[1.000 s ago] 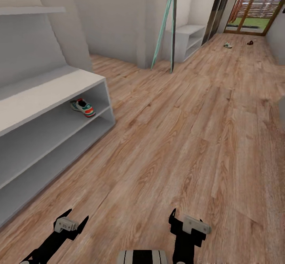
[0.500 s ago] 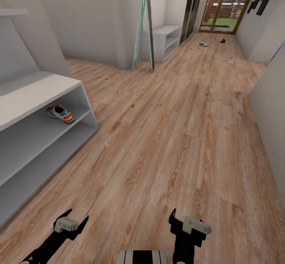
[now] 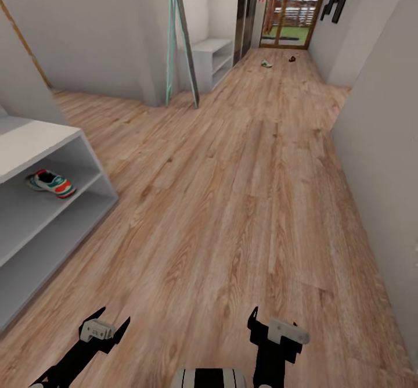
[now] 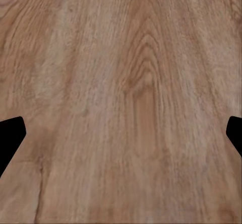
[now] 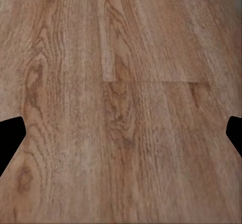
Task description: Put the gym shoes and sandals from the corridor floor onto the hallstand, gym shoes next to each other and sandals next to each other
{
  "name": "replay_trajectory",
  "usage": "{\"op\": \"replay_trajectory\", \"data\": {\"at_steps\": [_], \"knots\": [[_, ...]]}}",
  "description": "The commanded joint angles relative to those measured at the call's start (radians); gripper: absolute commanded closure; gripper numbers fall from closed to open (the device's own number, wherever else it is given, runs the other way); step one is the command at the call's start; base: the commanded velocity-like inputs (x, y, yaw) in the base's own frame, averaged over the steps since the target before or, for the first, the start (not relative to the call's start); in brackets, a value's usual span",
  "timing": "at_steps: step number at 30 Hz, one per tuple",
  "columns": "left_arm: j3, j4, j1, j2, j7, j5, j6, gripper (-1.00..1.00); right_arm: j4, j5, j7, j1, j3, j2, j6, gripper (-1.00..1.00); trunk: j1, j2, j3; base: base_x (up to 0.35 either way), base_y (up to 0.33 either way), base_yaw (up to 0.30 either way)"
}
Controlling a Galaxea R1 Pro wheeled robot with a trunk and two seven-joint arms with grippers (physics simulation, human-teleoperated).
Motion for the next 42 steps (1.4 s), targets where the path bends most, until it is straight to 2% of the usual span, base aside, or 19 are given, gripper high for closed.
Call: {"op": "replay_trajectory", "data": {"at_steps": [1,14,35,42], "knots": [[0.004,-0.001,-0.001,-0.001,-0.004,-0.008,-0.005,-1.0,-0.001,-0.005,-0.006,-0.001,0.003,-0.001,0.003,-1.0,0.0,0.0,-0.001,0.194,0.0,-0.195],[0.003,-0.001,-0.001,-0.002,-0.003,-0.01,-0.004,-1.0,-0.001,-0.004,-0.006,-0.002,0.004,-0.001,0.003,-1.0,0.0,0.0,0.0,0.09,0.0,-0.141],[0.003,-0.001,-0.001,-0.002,-0.002,-0.011,-0.004,-1.0,-0.001,-0.005,-0.006,-0.001,0.004,-0.001,0.003,-1.0,0.0,0.0,0.005,0.282,0.0,-0.275],[0.003,-0.001,-0.001,-0.002,-0.002,-0.01,-0.005,-1.0,-0.001,-0.005,-0.006,-0.001,0.004,-0.001,0.003,-1.0,0.0,0.0,0.007,0.08,0.0,-0.22]]}}
